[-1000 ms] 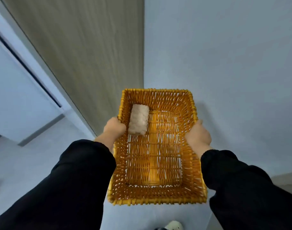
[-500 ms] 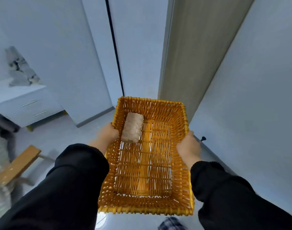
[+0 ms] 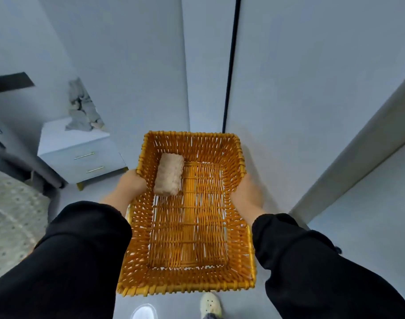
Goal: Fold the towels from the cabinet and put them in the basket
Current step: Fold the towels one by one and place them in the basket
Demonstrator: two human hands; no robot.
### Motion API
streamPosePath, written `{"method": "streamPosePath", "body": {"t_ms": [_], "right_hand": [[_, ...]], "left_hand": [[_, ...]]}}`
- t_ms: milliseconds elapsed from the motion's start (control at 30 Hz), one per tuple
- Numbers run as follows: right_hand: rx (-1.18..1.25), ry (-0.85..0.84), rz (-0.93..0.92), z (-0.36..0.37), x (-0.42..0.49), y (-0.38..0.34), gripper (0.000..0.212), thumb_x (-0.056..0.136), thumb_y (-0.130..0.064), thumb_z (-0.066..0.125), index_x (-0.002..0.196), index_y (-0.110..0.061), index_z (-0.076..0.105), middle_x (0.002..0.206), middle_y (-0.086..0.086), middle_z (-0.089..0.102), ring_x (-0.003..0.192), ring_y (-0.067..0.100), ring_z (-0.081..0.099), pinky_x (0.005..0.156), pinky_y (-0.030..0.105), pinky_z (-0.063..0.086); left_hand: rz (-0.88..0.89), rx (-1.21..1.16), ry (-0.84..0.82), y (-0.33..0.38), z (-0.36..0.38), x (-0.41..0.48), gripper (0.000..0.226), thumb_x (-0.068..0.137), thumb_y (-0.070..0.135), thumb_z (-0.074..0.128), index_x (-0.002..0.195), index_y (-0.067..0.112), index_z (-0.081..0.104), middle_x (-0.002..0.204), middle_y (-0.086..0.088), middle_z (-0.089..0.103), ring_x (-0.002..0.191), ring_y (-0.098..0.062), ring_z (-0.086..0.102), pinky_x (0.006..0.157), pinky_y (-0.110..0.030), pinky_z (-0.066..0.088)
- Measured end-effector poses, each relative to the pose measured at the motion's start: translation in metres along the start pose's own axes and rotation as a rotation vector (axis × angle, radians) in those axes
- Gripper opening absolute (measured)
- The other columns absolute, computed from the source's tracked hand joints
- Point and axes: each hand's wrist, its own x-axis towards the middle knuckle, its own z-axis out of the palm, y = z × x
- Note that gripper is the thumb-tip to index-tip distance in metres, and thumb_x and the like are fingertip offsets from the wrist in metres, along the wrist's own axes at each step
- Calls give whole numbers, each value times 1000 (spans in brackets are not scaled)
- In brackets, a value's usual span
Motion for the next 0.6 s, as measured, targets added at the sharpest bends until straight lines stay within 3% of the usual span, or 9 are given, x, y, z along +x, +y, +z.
{"method": "streamPosePath", "body": {"t_ms": [167,300,400,600], "right_hand": [[-36,-51,-64,12,64,-89,36,87,-16,56,119,-13,41,76,-1,54,65,21,57,60,34,52],[-36,-37,-74,35,103,-153,29,86,-17,56,110,-13,40,81,2,58,65,23,57,57,32,48],[-55,4,-30,57,126,-192,26,86,-15,55,108,-12,40,78,0,56,63,21,52,54,29,40],[-52,81,125,88,151,-257,24,87,-11,51,100,-15,31,81,3,53,68,25,50,62,32,41]], "left_hand": [[-67,-56,28,-6,-49,80,22,84,-1,49,104,-2,59,96,-18,59,94,-36,57,85,-41,47],[-14,-44,20,-17,-88,151,17,82,-2,53,97,-2,59,95,-19,60,96,-38,58,82,-41,47],[46,-67,-21,-24,-109,207,14,80,-2,50,92,0,58,92,-19,60,93,-36,60,80,-40,49],[194,-68,-141,-29,-137,305,9,84,1,50,89,3,58,85,-13,59,83,-30,57,71,-33,41]]}}
